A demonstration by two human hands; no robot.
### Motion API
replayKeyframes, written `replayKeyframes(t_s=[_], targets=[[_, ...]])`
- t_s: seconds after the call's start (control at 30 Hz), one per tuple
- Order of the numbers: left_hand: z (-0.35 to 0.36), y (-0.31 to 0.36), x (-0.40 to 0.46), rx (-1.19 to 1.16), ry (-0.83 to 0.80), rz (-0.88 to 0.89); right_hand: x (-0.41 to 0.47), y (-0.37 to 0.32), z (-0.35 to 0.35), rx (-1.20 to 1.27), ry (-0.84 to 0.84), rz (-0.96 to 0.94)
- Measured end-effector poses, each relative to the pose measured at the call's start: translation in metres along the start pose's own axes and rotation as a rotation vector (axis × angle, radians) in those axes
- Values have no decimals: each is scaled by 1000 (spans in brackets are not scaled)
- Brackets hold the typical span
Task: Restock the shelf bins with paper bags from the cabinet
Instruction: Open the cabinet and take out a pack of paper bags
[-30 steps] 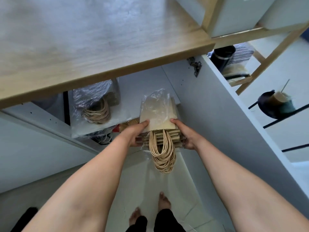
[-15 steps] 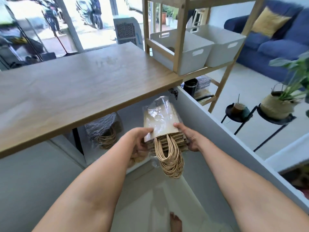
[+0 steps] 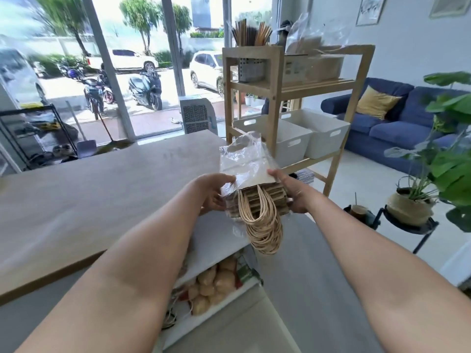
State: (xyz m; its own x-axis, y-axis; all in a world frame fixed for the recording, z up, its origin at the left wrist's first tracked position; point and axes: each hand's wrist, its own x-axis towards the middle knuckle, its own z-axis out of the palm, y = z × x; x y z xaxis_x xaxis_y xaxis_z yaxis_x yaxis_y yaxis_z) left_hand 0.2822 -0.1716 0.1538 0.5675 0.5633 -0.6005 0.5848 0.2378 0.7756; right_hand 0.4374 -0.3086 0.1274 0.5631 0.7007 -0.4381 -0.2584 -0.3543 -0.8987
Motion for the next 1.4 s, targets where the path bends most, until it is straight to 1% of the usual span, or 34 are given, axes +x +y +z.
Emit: replayKeyframes(t_s=[0.1,0.17,0.3,0.4,0.53,0.63,0.77,0.93,1.03,1.17,1.3,1.4], targets=[[-29,15,5,-13,39,3,27,-25,22,-15,-106,-14],[-46,22,19,-51,64,-18,55,-38,35,-42,-142,2],[-74,37,62,-96,127,-54,116,-59,57,-70,-180,13],[-85,51,93,-117,185,-70,162,-72,66,-48,-226,55],[-100,71,128,-157,275,-101,221,-94,79,-80,-236,116],[-111,83,148,-165,350,-125,252,-108,92,-105,-292,143],[-120,84,171,-173,448,-154,281,-113,103,-210,-313,146],[-121,77,181,-243,497,-202,287,-117,101,-387,-336,72],[-119,72,182,-278,494,-192,285,-119,101,-389,-333,89],[-113,75,177,-198,489,-172,278,-116,102,-395,-282,65],[-104,81,149,-89,529,-137,248,-114,102,-383,-197,-39],[-92,74,122,18,524,-98,223,-104,95,-394,-144,-98]])
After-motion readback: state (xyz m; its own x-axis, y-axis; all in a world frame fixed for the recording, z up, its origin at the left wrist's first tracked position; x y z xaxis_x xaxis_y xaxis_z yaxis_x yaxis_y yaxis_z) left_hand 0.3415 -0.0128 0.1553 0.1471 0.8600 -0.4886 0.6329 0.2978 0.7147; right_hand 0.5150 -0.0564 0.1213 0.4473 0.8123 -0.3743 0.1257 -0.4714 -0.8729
